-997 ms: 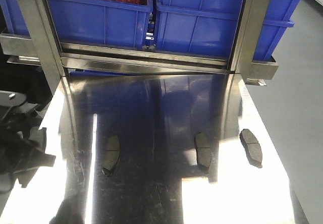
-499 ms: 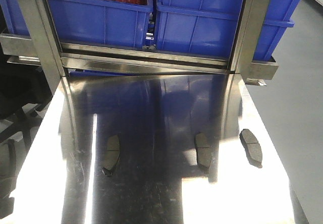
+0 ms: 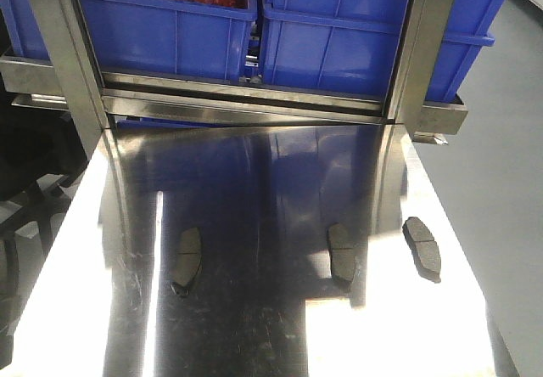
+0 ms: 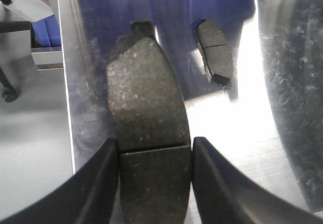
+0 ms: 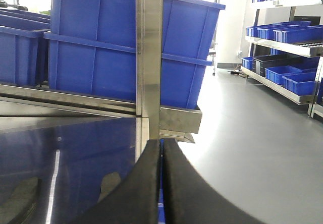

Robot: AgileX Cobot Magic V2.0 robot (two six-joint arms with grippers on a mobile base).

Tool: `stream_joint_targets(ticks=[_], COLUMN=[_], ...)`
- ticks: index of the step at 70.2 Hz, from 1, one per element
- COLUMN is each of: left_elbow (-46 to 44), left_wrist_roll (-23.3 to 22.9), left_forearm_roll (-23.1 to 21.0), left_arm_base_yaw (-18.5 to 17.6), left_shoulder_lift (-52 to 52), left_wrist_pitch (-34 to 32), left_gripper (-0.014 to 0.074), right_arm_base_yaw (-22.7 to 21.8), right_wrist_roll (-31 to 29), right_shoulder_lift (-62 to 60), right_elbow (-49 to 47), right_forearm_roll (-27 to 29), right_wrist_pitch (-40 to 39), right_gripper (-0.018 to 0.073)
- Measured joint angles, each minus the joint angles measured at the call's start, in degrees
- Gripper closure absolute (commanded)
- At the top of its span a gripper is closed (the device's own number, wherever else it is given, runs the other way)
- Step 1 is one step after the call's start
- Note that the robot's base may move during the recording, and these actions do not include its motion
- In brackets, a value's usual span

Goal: Move and align brake pads A on conveyor
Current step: 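Lift the grasped brake pad with the left gripper and withdraw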

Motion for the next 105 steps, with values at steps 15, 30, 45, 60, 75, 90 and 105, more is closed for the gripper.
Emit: stream_joint_targets(ticks=[15,30,45,60,75,90,105], left_elbow=[0.0,0.0,0.0,0.0,0.0,0.0,0.0], left_wrist_roll=[0.0,0.0,0.0,0.0,0.0,-0.05,-0.05], left_forearm_roll=[0.0,0.0,0.0,0.0,0.0,0.0,0.0], left_arm_base_yaw=[0.0,0.0,0.0,0.0,0.0,0.0,0.0], left_shoulder_lift=[0.0,0.0,0.0,0.0,0.0,0.0,0.0], left_wrist_pitch=[0.23,0.23,0.23,0.23,0.23,0.23,0.23], left_gripper=[0.0604,0.0604,0.0604,0.0604,0.0604,0.0604,0.0604], right_arm_base_yaw=[0.0,0.0,0.0,0.0,0.0,0.0,0.0], right_wrist_roll=[0.0,0.0,0.0,0.0,2.14,3.05,3.0], right_shoulder_lift=[0.0,0.0,0.0,0.0,0.79,14.01,28.91], right_elbow=[0.0,0.0,0.0,0.0,-2.08,-14.75,-25.47], right_forearm_roll=[0.0,0.0,0.0,0.06,0.7,0.7,0.7], right_wrist_pitch=[0.0,0.0,0.0,-2.2,-6.39,1.04,18.42], right_gripper=[0.0567,0.0567,0.0567,0.0567,0.0567,0.0567,0.0567])
